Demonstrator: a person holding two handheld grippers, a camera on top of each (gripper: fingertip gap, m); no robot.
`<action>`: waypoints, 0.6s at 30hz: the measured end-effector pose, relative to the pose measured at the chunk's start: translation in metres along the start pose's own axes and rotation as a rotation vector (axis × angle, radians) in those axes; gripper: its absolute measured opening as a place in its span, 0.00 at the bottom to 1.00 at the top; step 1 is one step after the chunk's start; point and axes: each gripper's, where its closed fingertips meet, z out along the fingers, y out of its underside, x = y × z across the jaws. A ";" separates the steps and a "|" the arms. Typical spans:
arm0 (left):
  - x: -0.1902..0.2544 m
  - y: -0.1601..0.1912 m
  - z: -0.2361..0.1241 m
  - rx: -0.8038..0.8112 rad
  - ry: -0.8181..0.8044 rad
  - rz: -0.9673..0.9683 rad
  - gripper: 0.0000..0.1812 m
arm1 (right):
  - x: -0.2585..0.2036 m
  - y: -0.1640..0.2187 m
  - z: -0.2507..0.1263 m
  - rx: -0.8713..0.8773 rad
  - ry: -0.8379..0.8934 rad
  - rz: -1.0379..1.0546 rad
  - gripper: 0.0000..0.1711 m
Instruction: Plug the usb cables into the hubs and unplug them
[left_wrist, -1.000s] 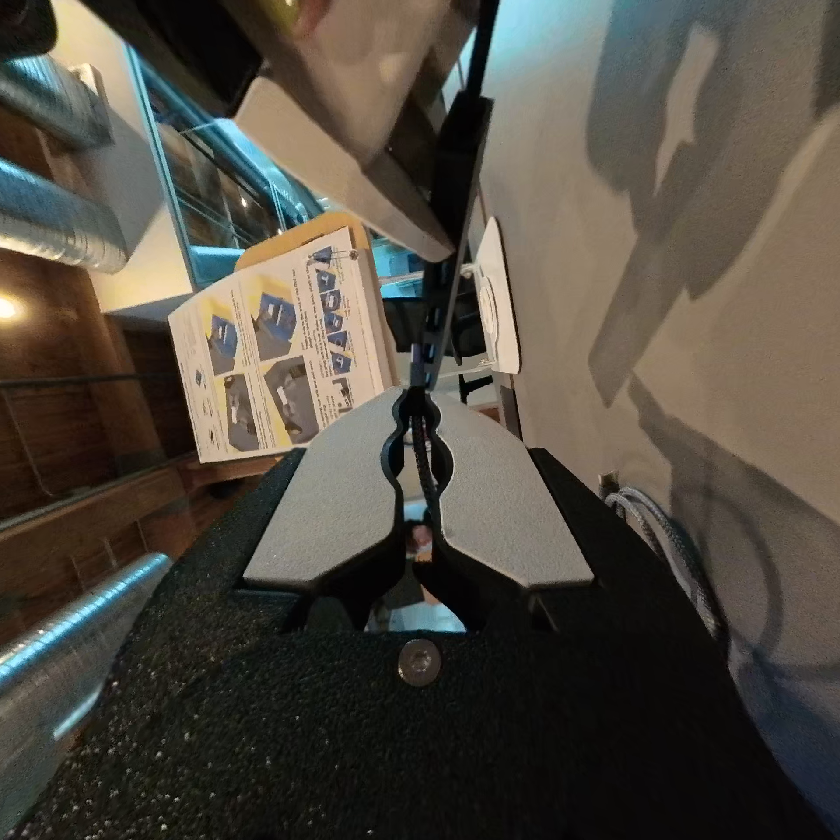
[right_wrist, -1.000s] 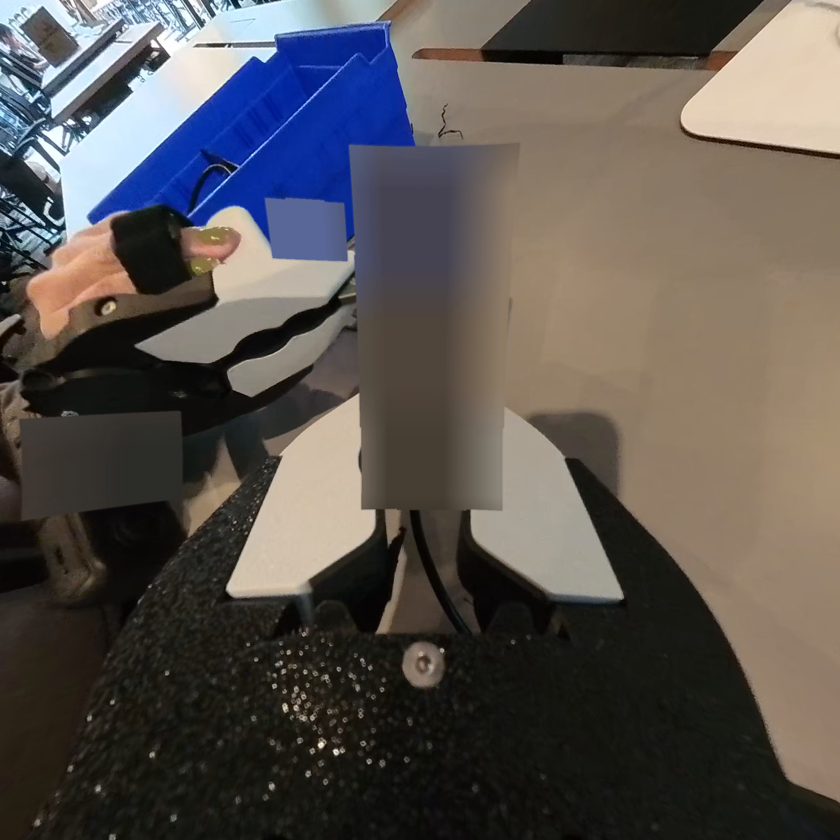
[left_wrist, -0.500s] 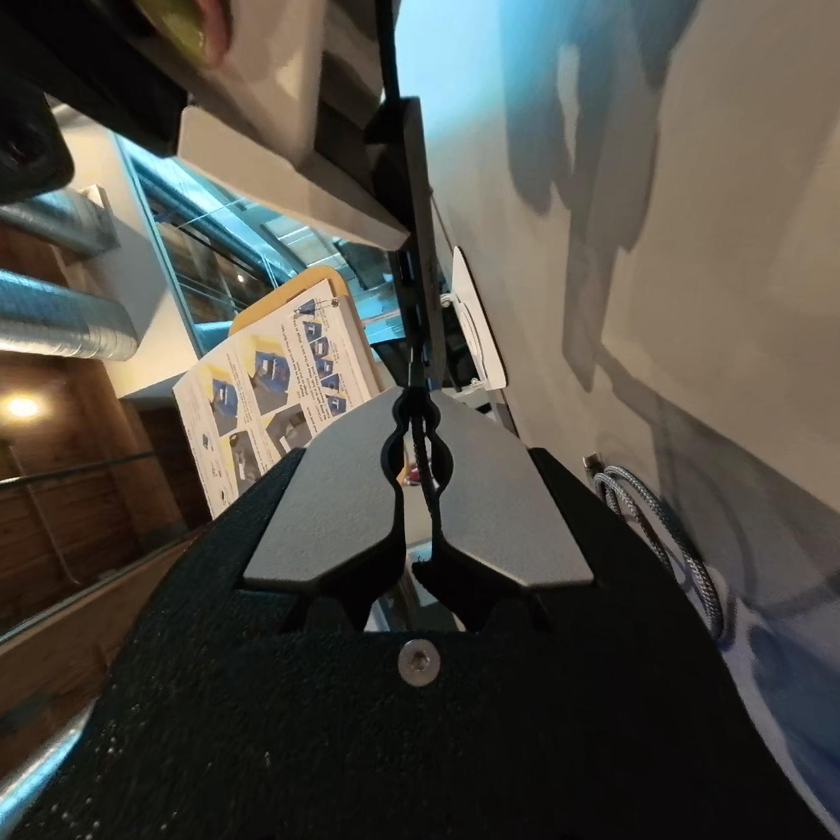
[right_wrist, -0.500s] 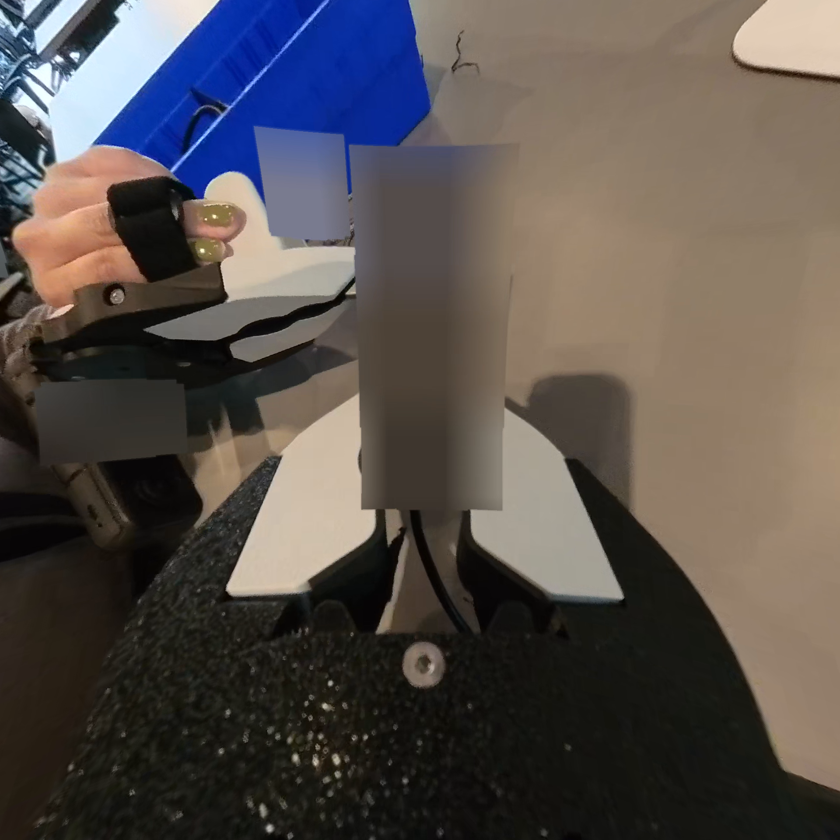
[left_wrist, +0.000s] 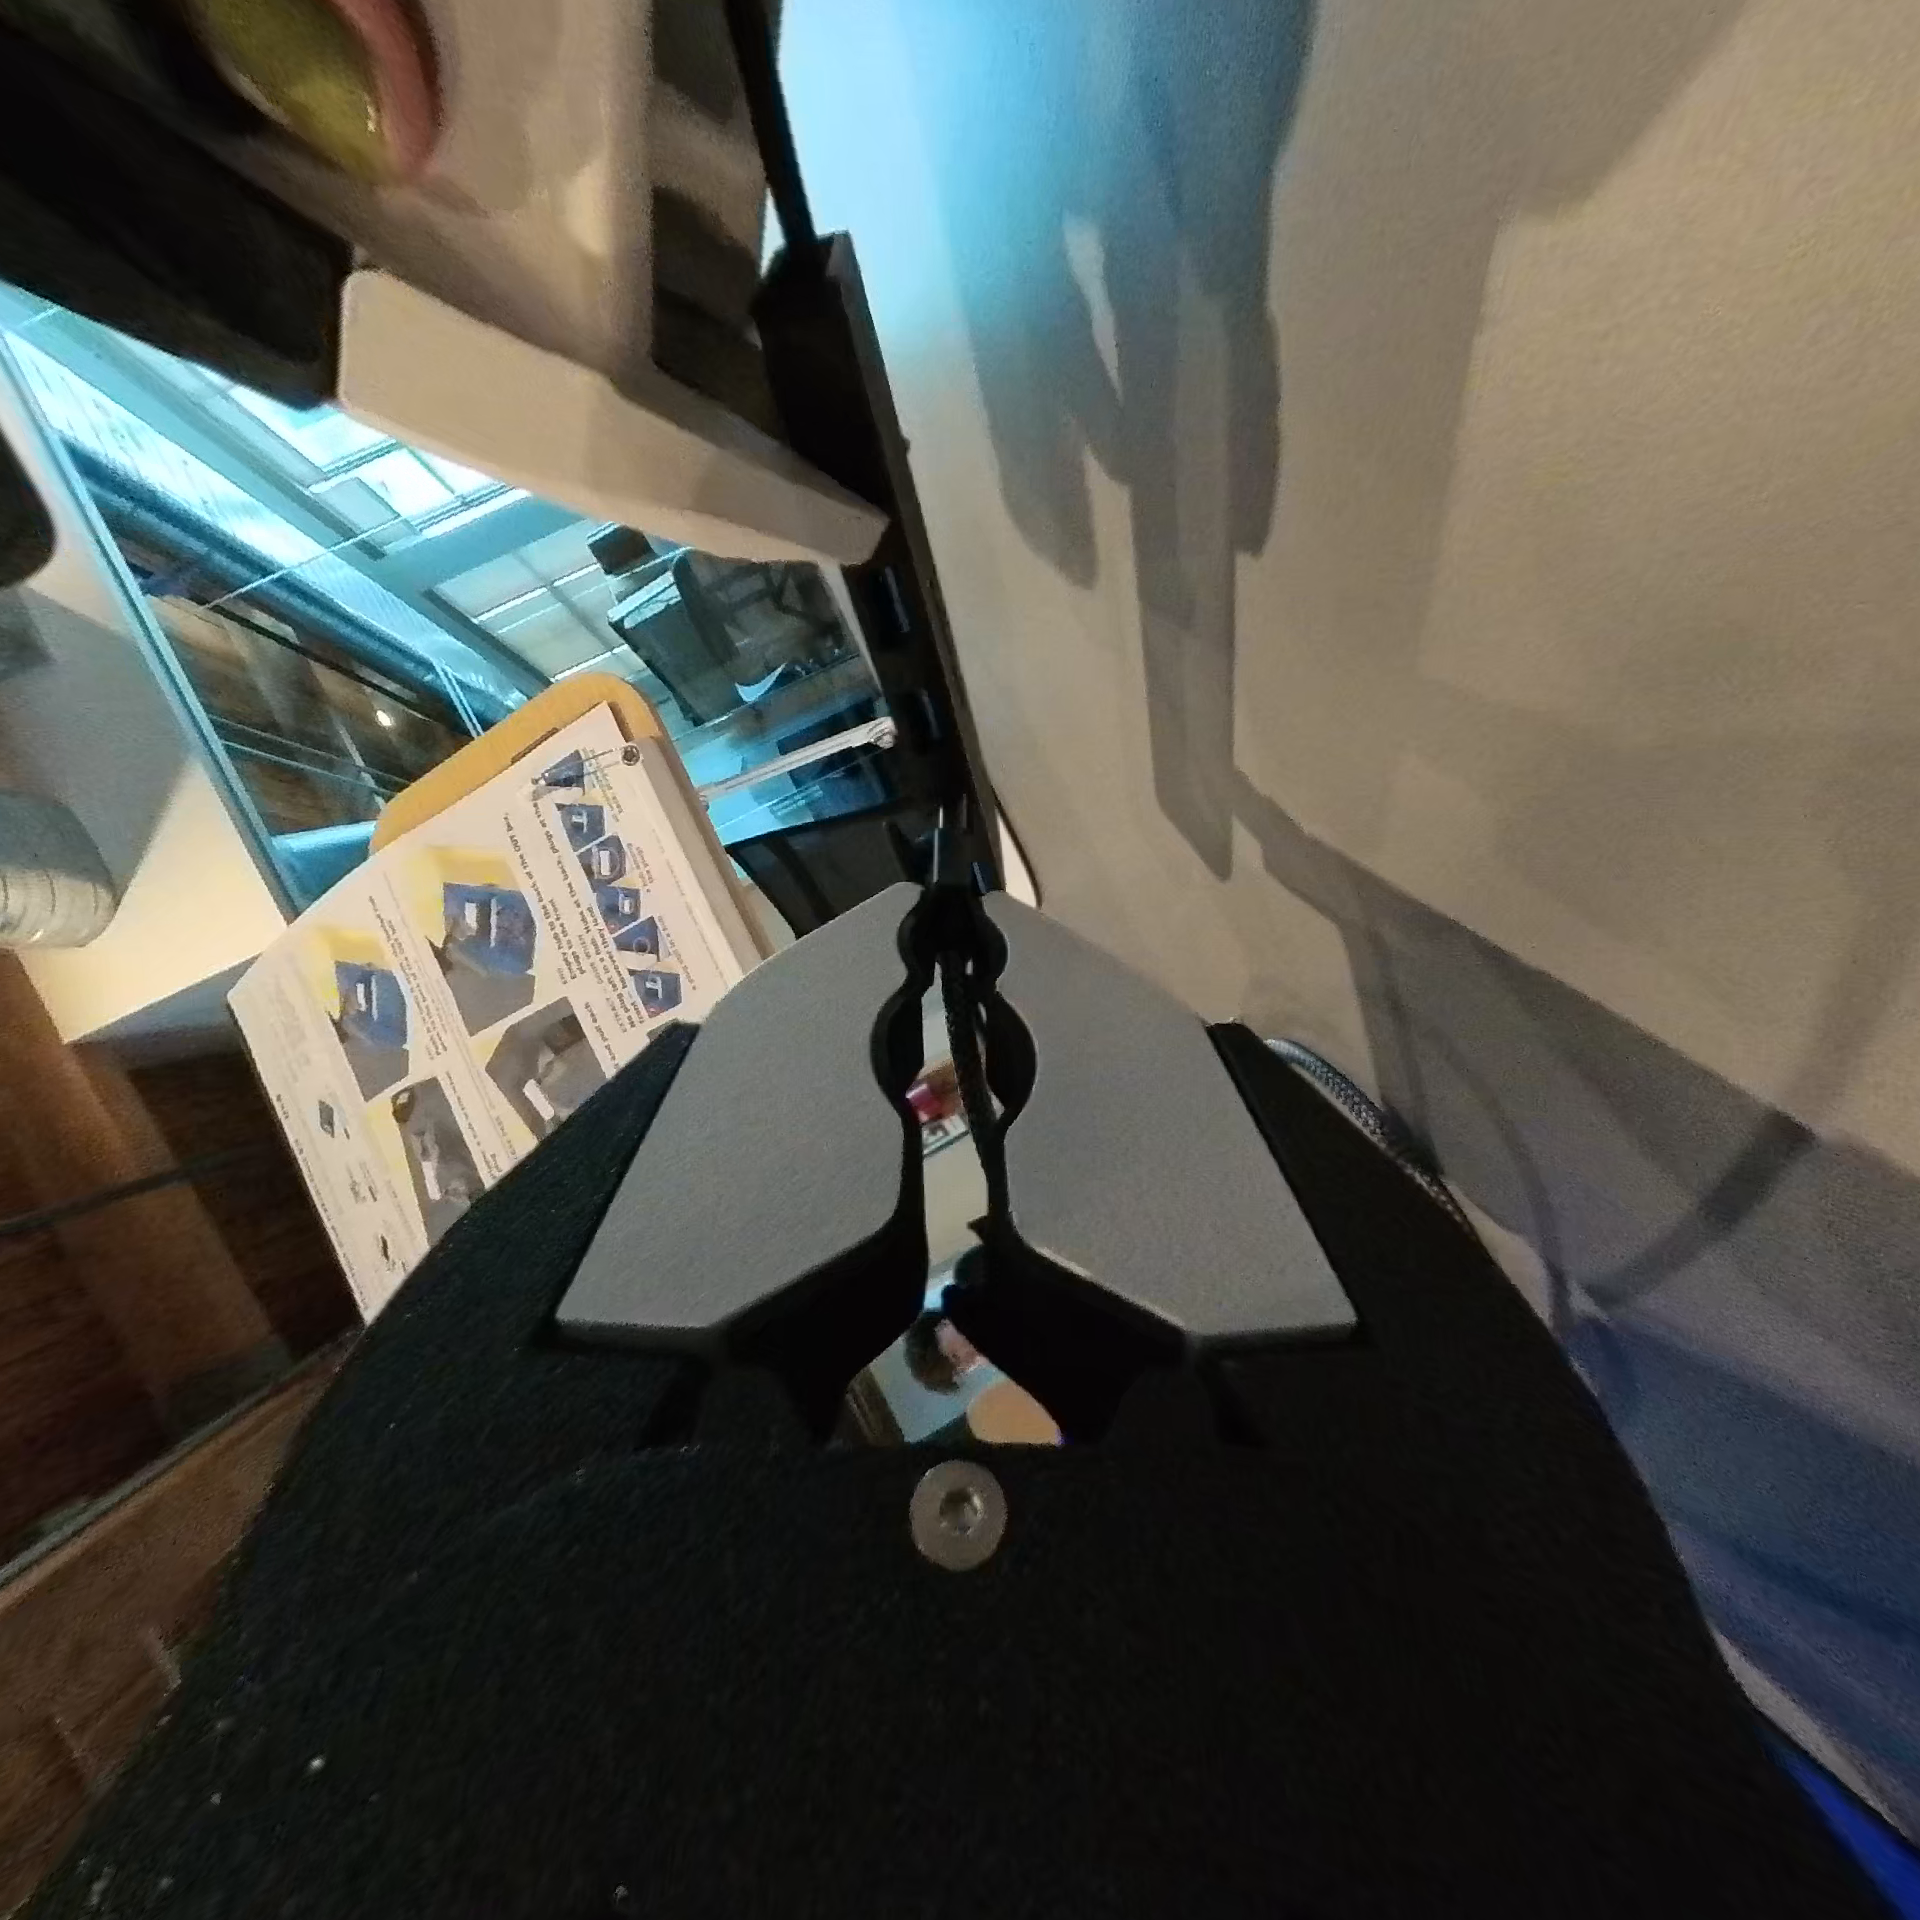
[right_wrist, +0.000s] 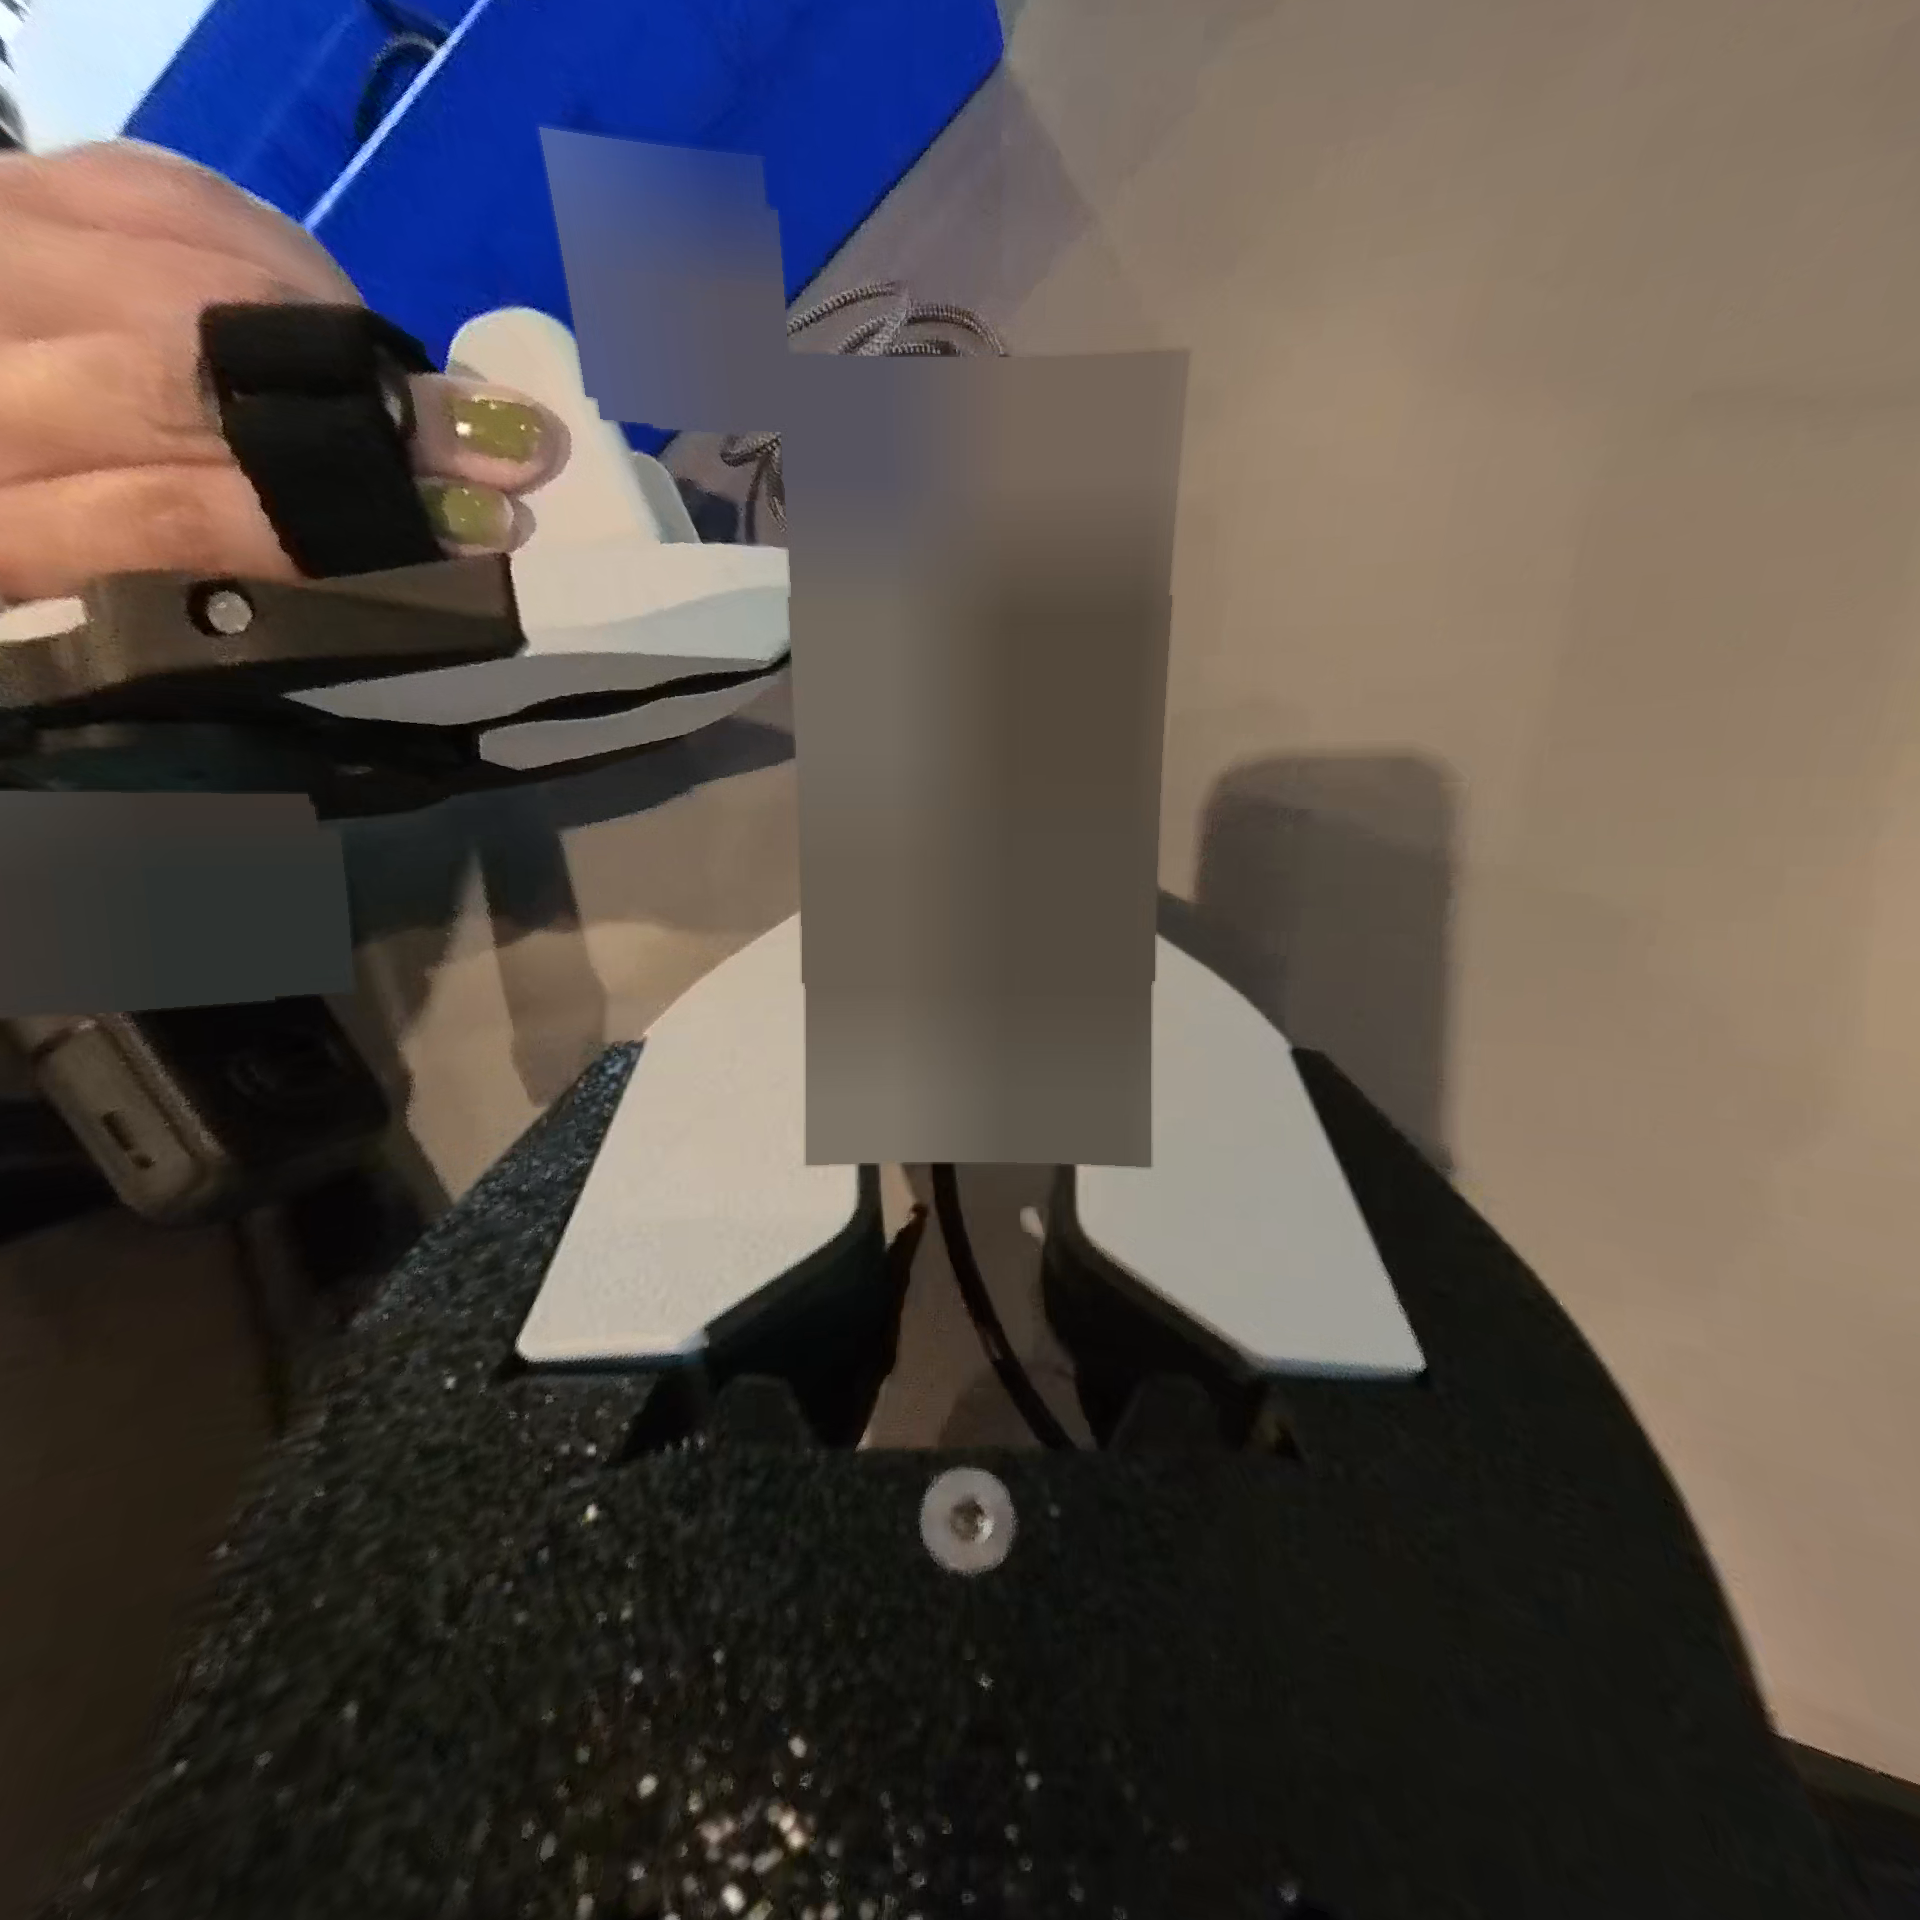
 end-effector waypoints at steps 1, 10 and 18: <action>0.001 0.000 0.000 0.003 0.004 0.002 0.03 | 0.000 0.000 0.000 -0.005 0.013 -0.018 0.19; -0.004 0.000 0.000 0.000 0.008 -0.160 0.03 | 0.001 0.001 0.000 -0.015 0.031 -0.056 0.20; -0.002 0.000 0.001 -0.012 0.017 -0.175 0.03 | 0.000 0.002 0.001 -0.017 0.031 -0.056 0.19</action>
